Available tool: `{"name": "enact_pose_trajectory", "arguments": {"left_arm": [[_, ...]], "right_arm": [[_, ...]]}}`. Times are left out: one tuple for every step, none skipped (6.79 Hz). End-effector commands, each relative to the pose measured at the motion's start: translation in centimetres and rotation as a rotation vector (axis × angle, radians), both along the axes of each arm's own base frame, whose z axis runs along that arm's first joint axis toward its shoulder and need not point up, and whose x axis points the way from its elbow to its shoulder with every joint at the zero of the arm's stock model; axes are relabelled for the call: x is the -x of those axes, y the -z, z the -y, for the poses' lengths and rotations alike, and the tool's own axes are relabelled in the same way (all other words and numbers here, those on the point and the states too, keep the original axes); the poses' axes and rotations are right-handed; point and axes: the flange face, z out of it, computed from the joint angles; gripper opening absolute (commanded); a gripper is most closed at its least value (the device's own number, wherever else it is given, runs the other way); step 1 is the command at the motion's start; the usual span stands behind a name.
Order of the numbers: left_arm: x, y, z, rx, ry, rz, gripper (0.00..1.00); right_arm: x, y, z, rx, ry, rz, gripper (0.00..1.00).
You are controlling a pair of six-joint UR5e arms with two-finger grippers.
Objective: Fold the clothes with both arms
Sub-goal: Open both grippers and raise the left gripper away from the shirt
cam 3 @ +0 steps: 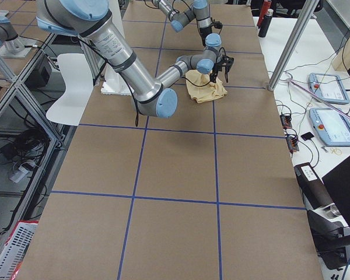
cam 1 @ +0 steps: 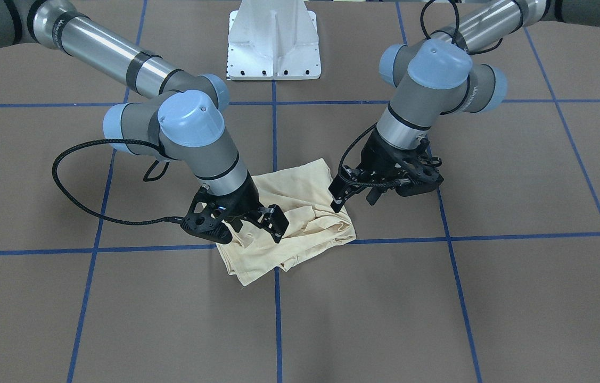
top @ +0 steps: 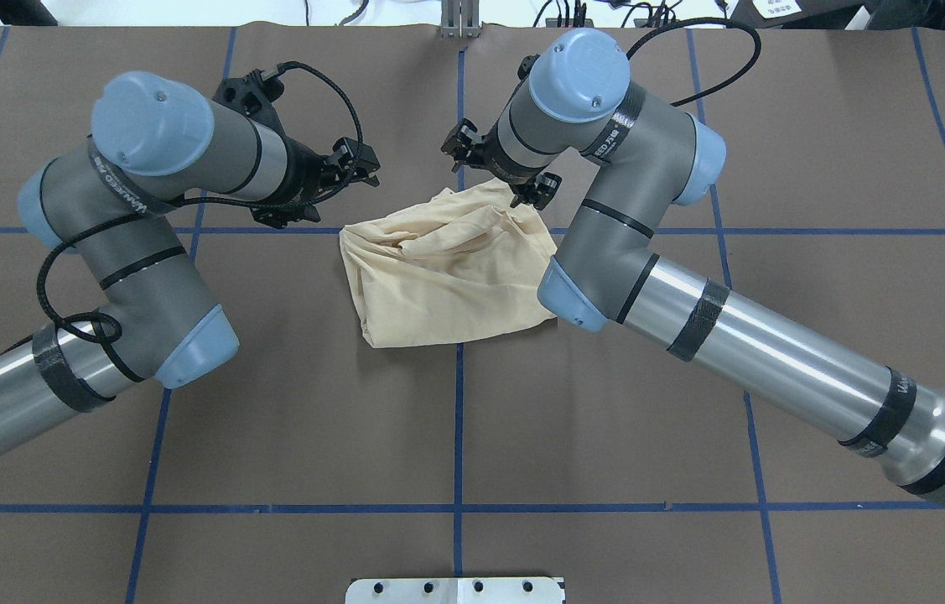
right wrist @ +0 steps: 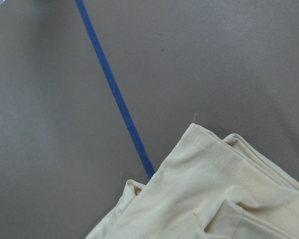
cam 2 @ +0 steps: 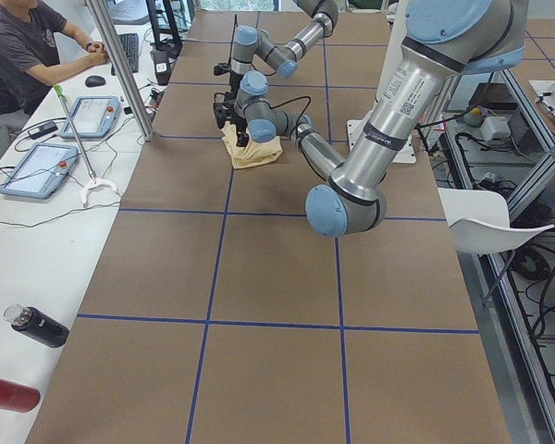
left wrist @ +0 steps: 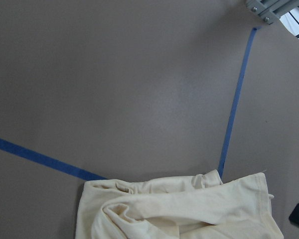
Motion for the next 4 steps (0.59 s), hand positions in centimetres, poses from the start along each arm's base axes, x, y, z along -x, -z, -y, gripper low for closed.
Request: {"name": "enact_pose_trajectory", "arguments": {"left_arm": [[2.9,-1.8,1.3,-0.079,-0.027,0.052,1.0],[4.1,-1.8,2.2,-0.084,-0.009,0.056,1.0],[5.1,-3.2,2.5,-0.069,0.0,0.069,1.0],[5.1,-3.4,2.5,-0.066,0.0,0.071,1.0]], "right_arm": [[3.8,-0.8,-6.1,-0.249,0.155,-0.126,1.0],[6.6,-0.6,-9.0,-0.361,0.202,-0.271,1.0],[7.4,-0.8,-9.8,-0.416,0.256,-0.314,1.0],[8.1,-1.1,-10.1,-0.442,0.276,-0.333,1.0]]}}
